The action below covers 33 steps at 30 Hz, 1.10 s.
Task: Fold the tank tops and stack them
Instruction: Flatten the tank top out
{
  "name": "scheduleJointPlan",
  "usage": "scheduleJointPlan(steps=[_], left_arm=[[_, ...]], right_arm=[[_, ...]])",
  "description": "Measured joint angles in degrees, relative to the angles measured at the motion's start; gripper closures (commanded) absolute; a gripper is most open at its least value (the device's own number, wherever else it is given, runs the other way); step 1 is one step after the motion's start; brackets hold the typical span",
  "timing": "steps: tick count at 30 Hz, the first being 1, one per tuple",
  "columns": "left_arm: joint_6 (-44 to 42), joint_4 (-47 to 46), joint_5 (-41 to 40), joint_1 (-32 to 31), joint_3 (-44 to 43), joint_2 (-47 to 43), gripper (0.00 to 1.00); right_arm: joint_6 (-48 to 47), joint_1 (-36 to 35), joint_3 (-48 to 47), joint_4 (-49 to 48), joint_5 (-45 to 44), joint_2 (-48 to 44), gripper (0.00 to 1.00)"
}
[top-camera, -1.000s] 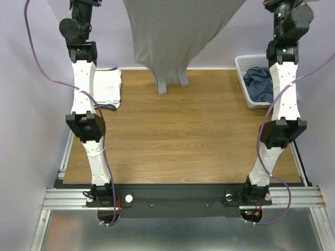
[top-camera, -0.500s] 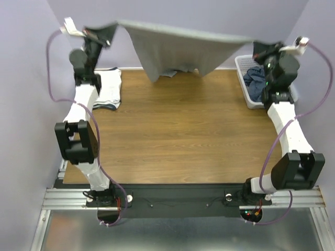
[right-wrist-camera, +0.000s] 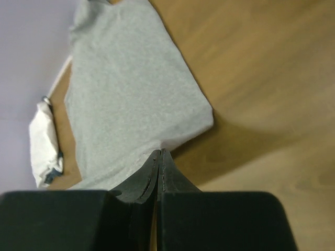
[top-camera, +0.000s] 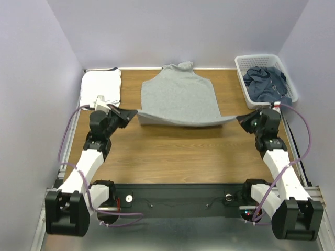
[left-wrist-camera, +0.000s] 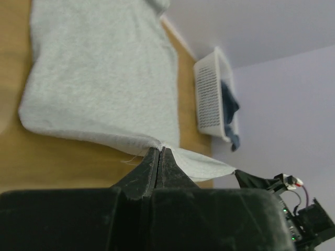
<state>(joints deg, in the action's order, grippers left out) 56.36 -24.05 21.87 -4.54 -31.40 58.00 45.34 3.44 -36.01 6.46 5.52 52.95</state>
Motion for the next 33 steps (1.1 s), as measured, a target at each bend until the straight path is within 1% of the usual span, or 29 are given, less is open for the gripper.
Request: scheduleJointPlan(steps=[4,6,8,10,12,15,19,21,22,24,25,33], left_arm=[[-1.5,12.1,-3.1,-1.9,7.9,-6.6,1.0],[-1.8,17.7,-4.4,-2.4,11.1,-8.0,1.0],[-2.0,23.6,-5.9,-3.1,13.4,-9.1,1.0],[-2.1,27.3,-6.8,-3.6,14.4,-10.3,1.0],[-1.7,31.1,-8.4,-5.4,15.0,-12.0,1.0],[-0.8,34.3,-9.9,-8.6,15.0,-13.6,1.0],[0.2,37.4,-11.0,-10.2,15.0,-13.9,1.0],[0.5,38.5,-11.1,-10.4,15.0,-13.9,1.0],[0.5,39.1,-11.1,-10.4,15.0,-13.9,1.0],[0.5,40.0,-11.1,-10.4,14.8,-13.8,1.0],[0.5,40.8,-11.0,-10.4,14.4,-13.8,1.0],[-2.0,44.1,-10.7,-10.4,8.6,-11.8,1.0]], right_arm=[[1.0,0.0,5.9,6.8,3.0,-4.0,1.0],[1.5,0.0,9.5,9.8,4.2,-6.2,1.0],[1.9,0.0,12.2,13.2,4.7,-8.3,1.0],[2.5,0.2,14.3,17.2,5.2,-10.5,1.0],[2.6,0.3,14.6,20.2,5.0,-11.5,0.99],[2.5,0.3,14.4,23.5,4.1,-12.5,1.0],[2.7,0.3,14.4,26.5,3.5,-12.7,0.99],[2.7,0.3,14.3,27.4,3.3,-12.5,0.89],[2.7,0.3,14.2,27.9,3.2,-12.3,0.81],[2.8,0.3,13.4,29.0,2.7,-12.2,0.83],[2.6,0.3,12.8,29.6,2.4,-12.0,0.88],[1.6,0.3,4.0,30.6,-0.4,-6.7,0.88]])
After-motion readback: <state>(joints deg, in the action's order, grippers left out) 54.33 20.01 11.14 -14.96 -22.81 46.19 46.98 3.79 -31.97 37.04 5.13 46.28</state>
